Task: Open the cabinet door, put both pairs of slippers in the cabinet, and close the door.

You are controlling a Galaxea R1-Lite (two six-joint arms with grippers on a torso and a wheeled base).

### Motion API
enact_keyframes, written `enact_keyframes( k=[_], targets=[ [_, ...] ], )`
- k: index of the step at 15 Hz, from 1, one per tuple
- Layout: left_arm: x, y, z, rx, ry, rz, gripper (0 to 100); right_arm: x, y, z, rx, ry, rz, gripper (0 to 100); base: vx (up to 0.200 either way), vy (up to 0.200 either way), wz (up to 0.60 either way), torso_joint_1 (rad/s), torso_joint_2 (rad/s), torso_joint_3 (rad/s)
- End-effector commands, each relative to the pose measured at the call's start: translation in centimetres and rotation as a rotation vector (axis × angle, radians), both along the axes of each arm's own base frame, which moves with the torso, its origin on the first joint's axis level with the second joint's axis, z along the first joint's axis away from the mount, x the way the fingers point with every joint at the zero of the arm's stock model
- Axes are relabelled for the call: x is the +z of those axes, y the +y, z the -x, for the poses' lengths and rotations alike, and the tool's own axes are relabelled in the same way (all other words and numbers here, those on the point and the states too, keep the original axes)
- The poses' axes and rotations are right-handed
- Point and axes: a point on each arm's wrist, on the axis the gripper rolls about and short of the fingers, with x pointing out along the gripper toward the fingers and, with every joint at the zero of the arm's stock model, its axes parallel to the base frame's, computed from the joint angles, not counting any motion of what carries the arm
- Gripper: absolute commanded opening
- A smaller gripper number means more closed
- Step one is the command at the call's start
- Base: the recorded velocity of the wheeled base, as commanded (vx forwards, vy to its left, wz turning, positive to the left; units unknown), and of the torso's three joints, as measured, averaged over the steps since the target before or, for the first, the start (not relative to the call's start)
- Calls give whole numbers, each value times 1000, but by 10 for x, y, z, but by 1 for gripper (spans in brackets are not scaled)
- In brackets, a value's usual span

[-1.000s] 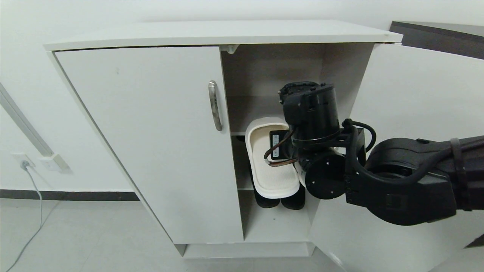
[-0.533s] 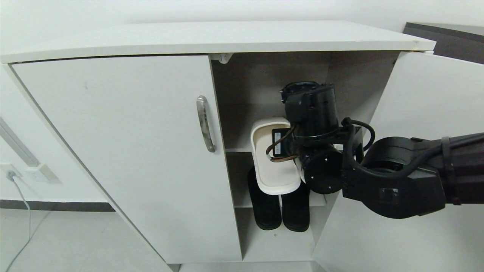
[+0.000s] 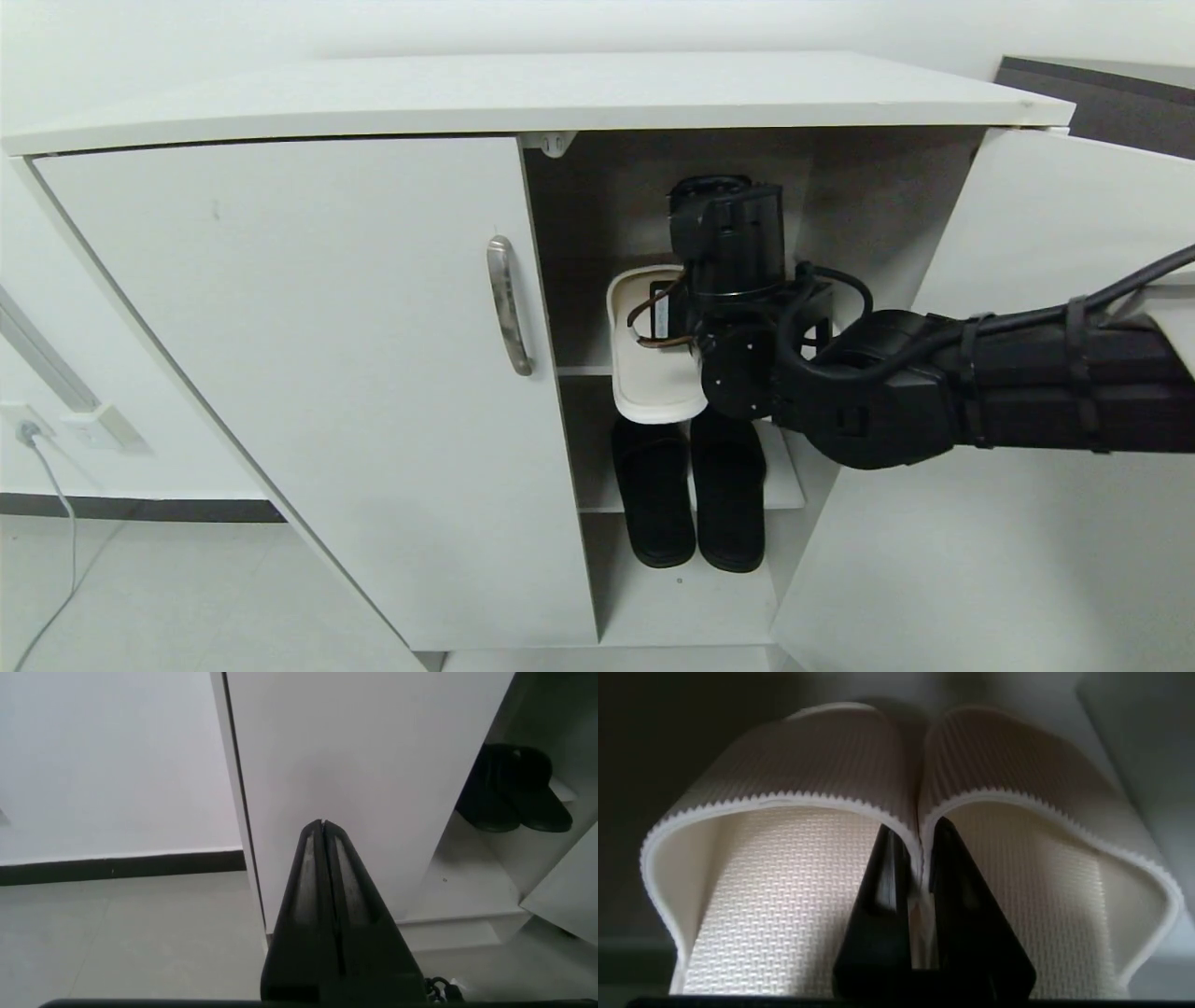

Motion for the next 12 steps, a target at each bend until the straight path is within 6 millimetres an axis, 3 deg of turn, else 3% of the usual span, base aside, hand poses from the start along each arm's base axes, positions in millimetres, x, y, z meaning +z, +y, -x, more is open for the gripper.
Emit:
enact_keyframes(
  k=[1, 3, 12],
  targets=[
    [0, 0, 0, 0, 1, 0, 0, -11, 7, -17, -14, 5, 18, 0, 0, 0, 0, 0, 0, 0],
    [0, 0, 0, 0, 1, 0, 0, -9, 6, -28, -34, 11, 23, 0, 0, 0, 0, 0, 0, 0],
    [0, 0, 0, 0, 1, 1, 0, -7, 3, -37, -43, 19, 30, 0, 0, 0, 0, 0, 0, 0]
  ],
)
